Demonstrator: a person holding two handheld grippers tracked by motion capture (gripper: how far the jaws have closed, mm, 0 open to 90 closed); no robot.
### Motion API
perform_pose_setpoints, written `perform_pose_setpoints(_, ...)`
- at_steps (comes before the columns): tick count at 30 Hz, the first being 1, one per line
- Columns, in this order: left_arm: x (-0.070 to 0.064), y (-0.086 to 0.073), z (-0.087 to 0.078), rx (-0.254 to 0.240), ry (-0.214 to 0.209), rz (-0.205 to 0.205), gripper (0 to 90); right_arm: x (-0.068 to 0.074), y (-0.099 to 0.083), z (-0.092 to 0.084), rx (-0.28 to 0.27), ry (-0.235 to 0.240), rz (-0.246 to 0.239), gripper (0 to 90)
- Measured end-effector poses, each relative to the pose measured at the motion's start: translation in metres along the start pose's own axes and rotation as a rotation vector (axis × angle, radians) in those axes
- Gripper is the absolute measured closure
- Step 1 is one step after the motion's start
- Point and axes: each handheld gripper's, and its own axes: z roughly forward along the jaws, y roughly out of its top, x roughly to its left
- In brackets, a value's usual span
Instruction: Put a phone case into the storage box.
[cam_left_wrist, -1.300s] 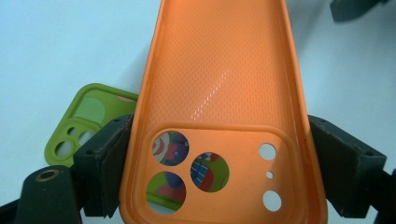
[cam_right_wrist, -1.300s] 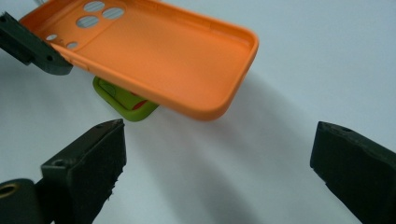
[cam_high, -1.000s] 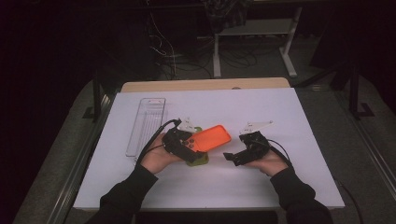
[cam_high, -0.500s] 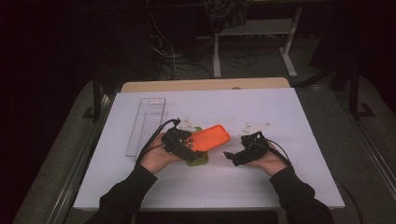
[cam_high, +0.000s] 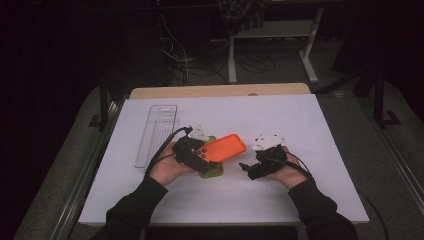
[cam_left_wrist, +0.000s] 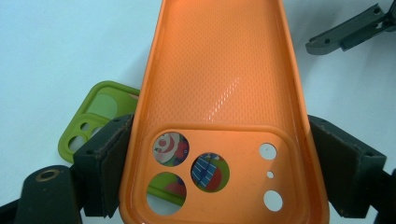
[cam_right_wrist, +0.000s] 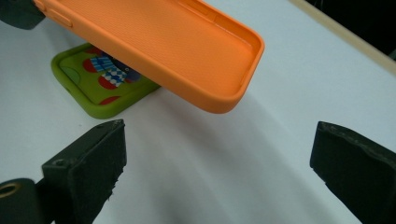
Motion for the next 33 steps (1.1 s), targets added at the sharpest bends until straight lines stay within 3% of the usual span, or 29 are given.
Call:
perform_pose_setpoints(16, 0.001, 0.000, 0.001, 0.008, -0.004, 0.009, 15.3, 0.012, 0.002, -0.001, -0.030, -0.109, -0.224, 2.5)
perform_pose_setpoints(21, 0.000, 0.000, 0.002, 0.005, 0.002, 0.016, 15.3, 0.020, 0.002, 0.001, -0.022, -0.165, -0.336, 2.7)
perform_pose_setpoints(25, 0.000, 0.000, 0.002, 0.011, 0.002, 0.017, 15.3, 0.022, 0.003, 0.001, -0.025, -0.186, -0.374, 2.8)
perform_pose_setpoints(28, 0.001, 0.000, 0.001, 0.008, 0.004, 0.029, 15.3, 0.025, 0.004, 0.000, -0.029, -0.219, -0.429, 2.9)
perform_pose_setpoints(31, 0.001, 0.000, 0.001, 0.011, 0.004, 0.031, 15.3, 0.027, 0.004, 0.000, -0.030, -0.233, -0.444, 2.9)
perform_pose_setpoints(33, 0.000, 0.000, 0.001, 0.013, 0.002, 0.019, 15.3, 0.029, 0.005, 0.001, -0.034, -0.259, -0.497, 2.9)
